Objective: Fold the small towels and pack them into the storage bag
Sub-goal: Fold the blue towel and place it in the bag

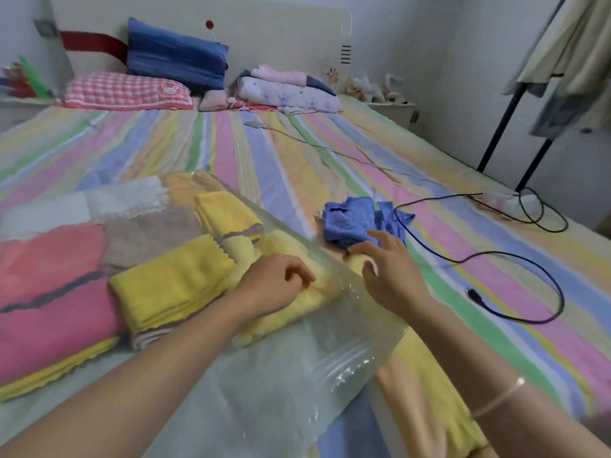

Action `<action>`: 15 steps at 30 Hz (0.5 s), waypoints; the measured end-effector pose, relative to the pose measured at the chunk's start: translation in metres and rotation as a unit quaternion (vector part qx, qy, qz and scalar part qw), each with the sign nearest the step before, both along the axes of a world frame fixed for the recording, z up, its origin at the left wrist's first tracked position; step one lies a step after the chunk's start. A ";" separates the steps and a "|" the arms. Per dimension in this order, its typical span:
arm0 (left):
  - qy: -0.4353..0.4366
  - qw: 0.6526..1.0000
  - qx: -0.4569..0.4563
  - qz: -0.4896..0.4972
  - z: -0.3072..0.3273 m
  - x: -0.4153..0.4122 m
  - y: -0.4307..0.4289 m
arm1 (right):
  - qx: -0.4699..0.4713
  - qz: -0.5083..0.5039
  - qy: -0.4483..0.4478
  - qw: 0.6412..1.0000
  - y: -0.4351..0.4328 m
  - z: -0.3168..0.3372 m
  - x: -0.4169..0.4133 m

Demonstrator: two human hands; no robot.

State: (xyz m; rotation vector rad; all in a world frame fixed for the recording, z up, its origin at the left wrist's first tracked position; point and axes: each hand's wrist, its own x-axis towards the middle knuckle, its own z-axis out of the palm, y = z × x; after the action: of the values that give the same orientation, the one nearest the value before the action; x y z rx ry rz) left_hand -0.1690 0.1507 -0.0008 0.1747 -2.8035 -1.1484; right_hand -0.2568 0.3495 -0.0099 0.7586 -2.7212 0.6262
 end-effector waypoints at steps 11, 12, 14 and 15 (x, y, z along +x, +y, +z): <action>0.038 0.996 -0.017 0.072 -0.002 -0.049 0.001 | 0.078 0.011 -0.114 0.990 -0.050 -0.024 -0.094; 0.040 0.996 -0.032 0.076 -0.001 -0.057 0.005 | 0.011 -0.004 -0.136 0.991 -0.048 -0.022 -0.094; 0.041 0.994 -0.062 0.074 0.001 -0.076 0.012 | -0.116 -0.036 -0.182 0.976 -0.038 -0.020 -0.095; 0.034 0.995 -0.068 0.071 0.002 -0.086 0.016 | -0.160 -0.048 -0.198 0.966 -0.032 -0.021 -0.096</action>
State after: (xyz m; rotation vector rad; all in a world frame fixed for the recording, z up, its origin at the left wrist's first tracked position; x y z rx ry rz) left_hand -0.2549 0.1669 0.0013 0.3111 -2.7456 -0.9119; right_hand -0.3525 0.3174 -0.0311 0.4574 -2.8641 1.2766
